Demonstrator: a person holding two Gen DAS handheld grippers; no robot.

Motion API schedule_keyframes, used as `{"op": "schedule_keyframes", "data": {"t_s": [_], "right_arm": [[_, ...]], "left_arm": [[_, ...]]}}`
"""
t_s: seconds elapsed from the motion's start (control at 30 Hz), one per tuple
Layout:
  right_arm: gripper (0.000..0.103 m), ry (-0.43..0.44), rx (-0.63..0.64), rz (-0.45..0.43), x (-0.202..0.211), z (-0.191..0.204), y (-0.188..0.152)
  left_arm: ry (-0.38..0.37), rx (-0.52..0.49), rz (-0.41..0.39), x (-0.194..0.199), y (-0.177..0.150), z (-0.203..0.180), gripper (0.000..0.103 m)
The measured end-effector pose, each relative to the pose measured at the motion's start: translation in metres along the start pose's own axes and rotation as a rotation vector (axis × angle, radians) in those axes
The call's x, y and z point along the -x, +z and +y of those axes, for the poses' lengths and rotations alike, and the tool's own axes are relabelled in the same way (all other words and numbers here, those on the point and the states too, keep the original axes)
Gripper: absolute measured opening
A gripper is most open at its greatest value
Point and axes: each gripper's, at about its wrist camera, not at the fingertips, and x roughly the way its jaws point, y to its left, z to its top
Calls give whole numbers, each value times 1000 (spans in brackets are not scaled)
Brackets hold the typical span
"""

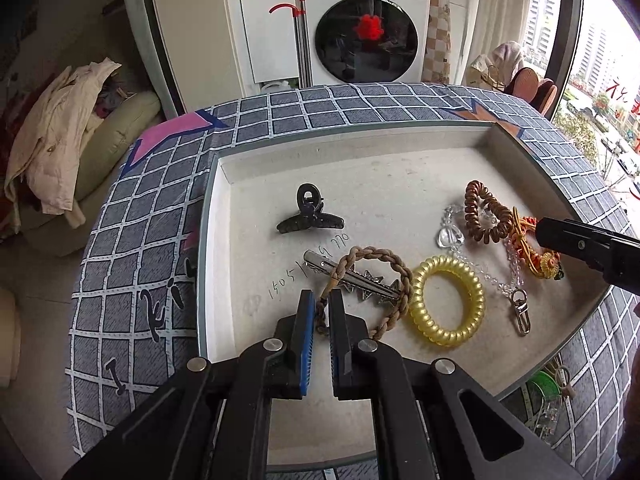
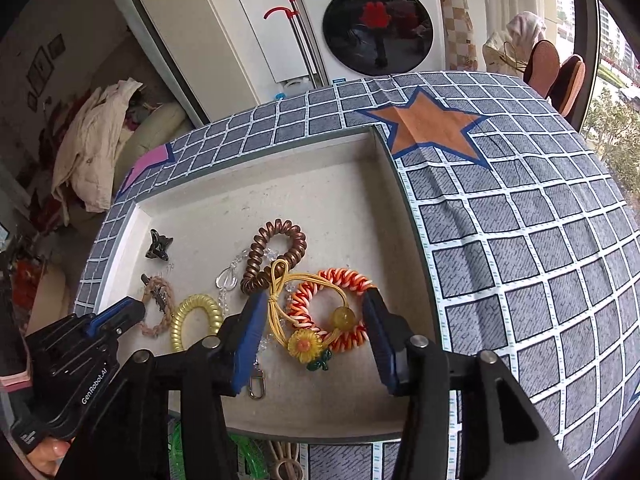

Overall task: Organize jewelry
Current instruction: 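Carry both ties into the tray and open both tools to release, then withdraw both tools toward the green bangle and white bunny clip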

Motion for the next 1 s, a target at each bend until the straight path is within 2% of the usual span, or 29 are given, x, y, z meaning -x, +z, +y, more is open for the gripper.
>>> {"op": "schedule_keyframes", "data": {"t_s": [0.13,0.57,0.77,0.83,0.87,0.9,1.0], "right_arm": [[66,16,3,-33,11,2,0],[72,103,-64,-79,38,-2,-6],[81,109,-53,-107,60,3,-16],[82,109,-34,-117,69,6,-20],[82,107,-26,-121,73,7,-22],[82,106,-19,-124,77,9,-25],[82,100,-4,-126,86,12,-31]], "left_arm": [[0,-7,-11,5,0,-3,26],[-17,-4,-81,41,6,-1,26],[-18,8,-96,56,-4,4,27],[-18,21,-92,61,-8,5,92],[-6,42,-122,66,-11,8,103],[3,48,-142,70,-14,9,103],[-16,42,-136,75,-19,8,103]]}}
